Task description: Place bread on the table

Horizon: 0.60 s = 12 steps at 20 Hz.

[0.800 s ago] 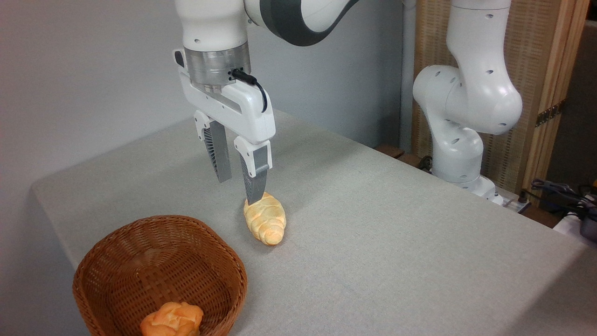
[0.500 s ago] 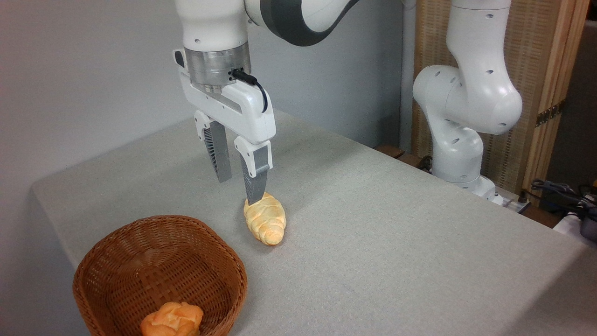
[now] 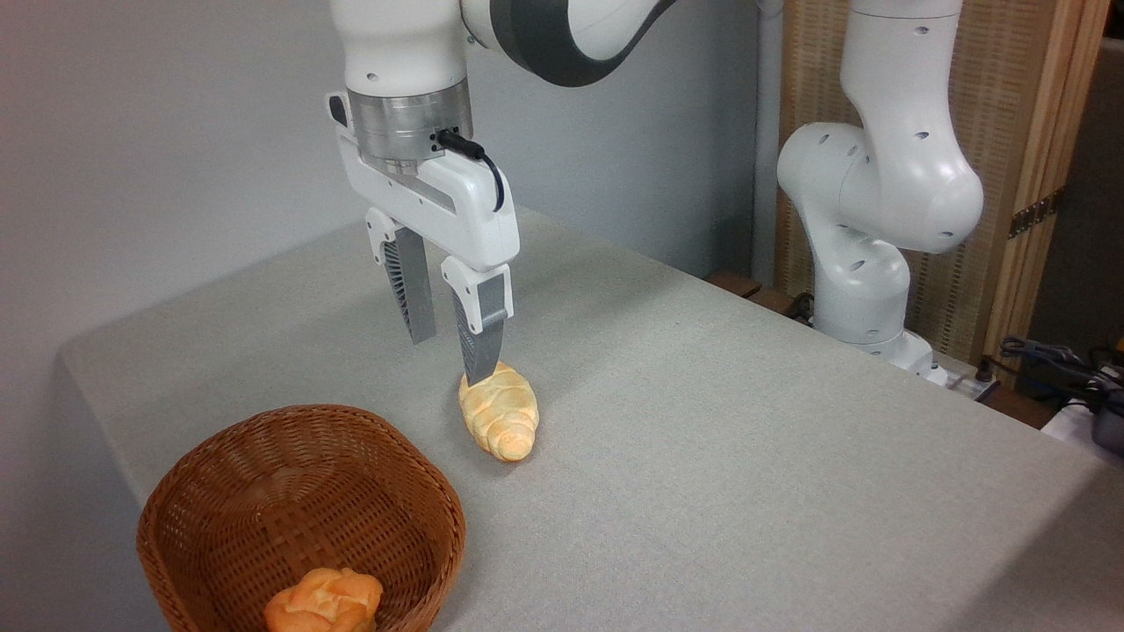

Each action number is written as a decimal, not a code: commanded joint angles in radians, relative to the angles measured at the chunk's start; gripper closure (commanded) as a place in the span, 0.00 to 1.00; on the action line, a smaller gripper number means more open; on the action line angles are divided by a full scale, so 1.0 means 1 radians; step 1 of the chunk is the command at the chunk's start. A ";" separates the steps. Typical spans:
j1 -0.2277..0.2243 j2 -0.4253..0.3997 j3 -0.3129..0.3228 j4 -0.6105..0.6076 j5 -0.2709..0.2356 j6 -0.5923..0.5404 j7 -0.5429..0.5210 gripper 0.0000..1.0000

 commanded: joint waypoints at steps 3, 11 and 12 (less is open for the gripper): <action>-0.004 -0.009 0.006 0.011 -0.003 -0.021 0.010 0.00; -0.004 0.023 0.008 0.054 0.007 0.054 0.015 0.00; -0.004 0.027 0.009 0.063 0.009 0.068 0.015 0.00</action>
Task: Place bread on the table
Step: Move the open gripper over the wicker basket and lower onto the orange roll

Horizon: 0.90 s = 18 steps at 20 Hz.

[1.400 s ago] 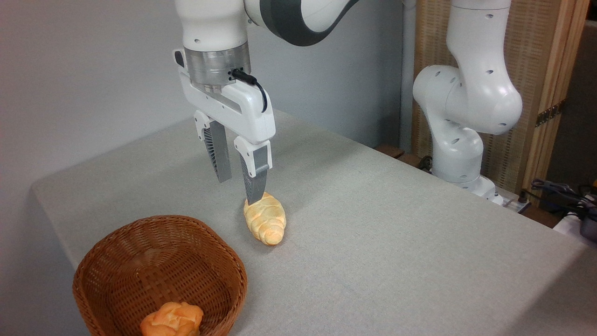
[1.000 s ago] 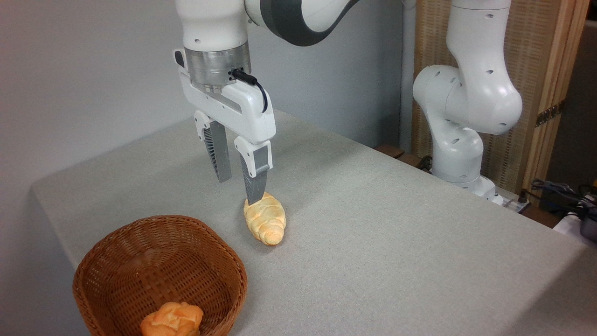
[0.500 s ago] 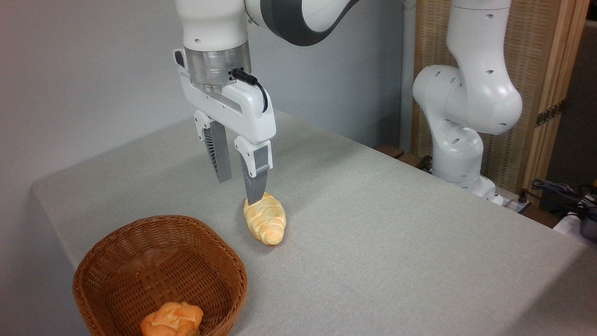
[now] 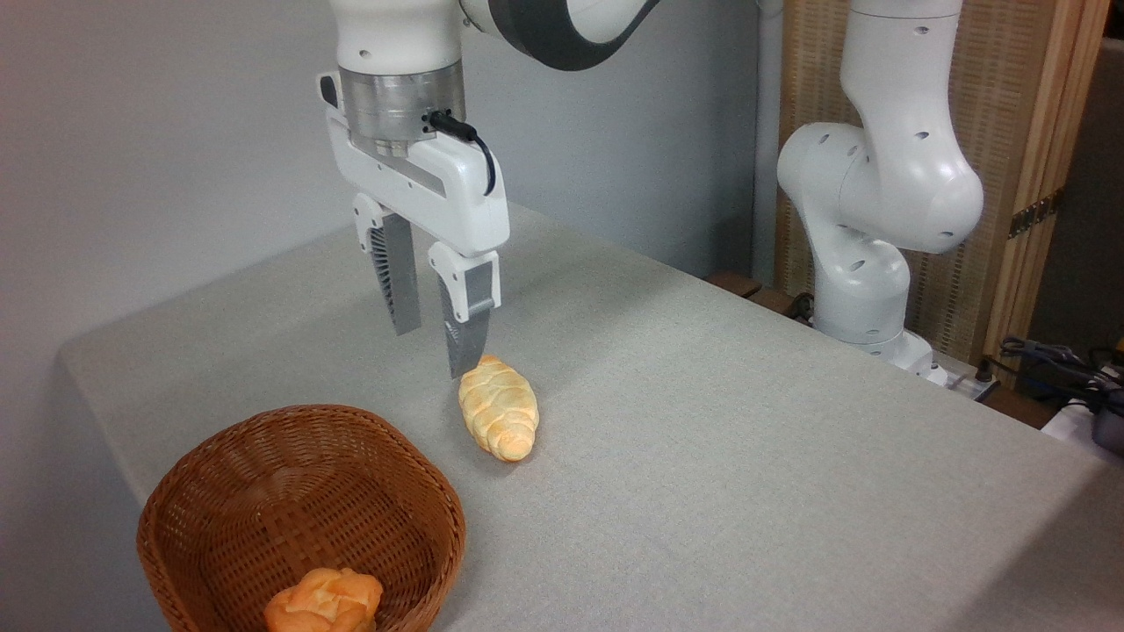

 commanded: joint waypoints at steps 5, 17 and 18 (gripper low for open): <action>-0.001 0.081 0.032 0.057 0.006 0.174 0.015 0.00; 0.002 0.279 0.110 0.059 0.009 0.496 0.015 0.00; 0.002 0.291 0.110 0.059 0.009 0.502 0.016 0.00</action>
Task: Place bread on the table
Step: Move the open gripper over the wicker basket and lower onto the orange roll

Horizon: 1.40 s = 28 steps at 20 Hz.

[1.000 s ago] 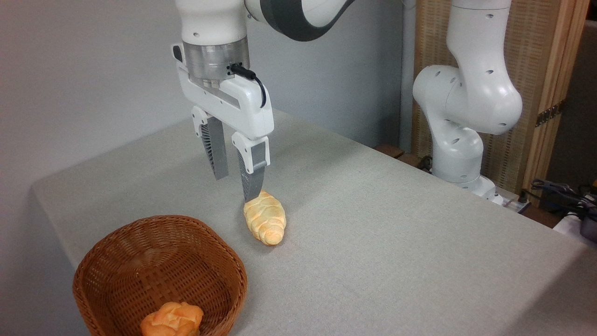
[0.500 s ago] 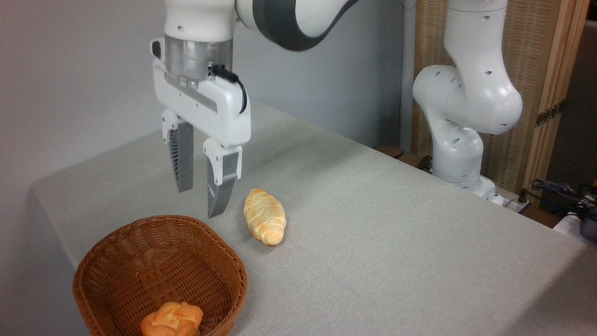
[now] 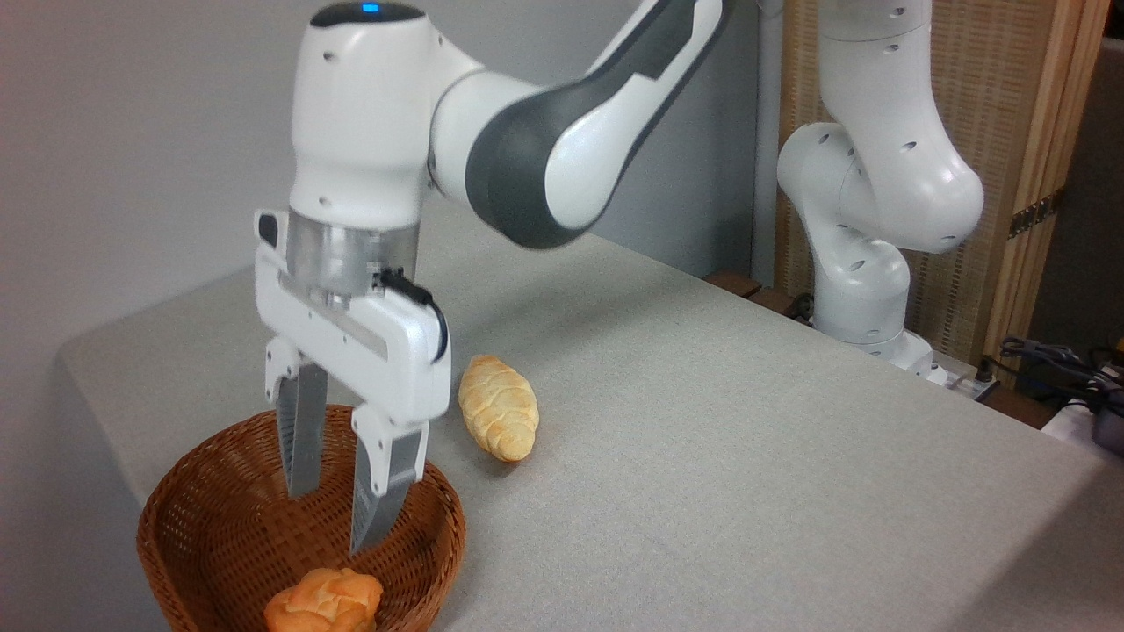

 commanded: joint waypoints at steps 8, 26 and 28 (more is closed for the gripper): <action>-0.005 0.109 0.027 0.023 0.009 0.110 0.015 0.00; -0.006 0.152 0.025 0.025 0.010 0.162 0.025 0.51; -0.006 0.149 0.025 0.025 0.010 0.161 0.025 0.51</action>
